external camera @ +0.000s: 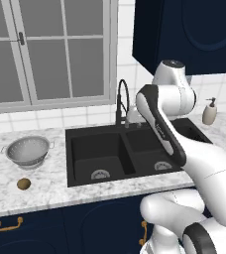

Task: Put the colander in the sink, put the kiwi in the colander, and turn on the sink faucet and pour water over the colander.

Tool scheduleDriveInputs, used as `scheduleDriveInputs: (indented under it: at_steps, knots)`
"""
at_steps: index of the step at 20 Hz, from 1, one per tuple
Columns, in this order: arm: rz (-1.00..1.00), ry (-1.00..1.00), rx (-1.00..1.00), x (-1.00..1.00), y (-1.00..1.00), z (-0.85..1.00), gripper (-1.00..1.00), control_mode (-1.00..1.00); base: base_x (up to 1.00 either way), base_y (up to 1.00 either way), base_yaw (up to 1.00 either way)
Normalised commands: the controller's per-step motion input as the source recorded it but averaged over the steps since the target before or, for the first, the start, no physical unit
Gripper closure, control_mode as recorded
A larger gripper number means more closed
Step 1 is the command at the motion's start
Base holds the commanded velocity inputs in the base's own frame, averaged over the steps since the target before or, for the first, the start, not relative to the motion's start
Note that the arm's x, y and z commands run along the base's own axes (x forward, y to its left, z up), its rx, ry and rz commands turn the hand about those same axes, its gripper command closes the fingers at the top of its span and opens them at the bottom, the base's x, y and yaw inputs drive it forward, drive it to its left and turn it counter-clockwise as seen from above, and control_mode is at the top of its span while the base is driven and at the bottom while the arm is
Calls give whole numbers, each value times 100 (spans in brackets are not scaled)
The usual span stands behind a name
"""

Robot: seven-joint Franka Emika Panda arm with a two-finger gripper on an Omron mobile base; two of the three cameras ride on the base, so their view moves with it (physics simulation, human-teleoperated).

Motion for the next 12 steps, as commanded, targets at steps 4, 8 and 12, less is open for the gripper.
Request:
scheduleDriveInputs:
  at_steps: [4,8,12]
  knots:
    - [-1,0,13,-31,67,-18,-100,-100,0,0,0]
    - [-4,0,16,-25,69,-25,-100,-100,0,0,0]
    - [-4,0,13,-7,78,-15,-100,-100,0,0,0]
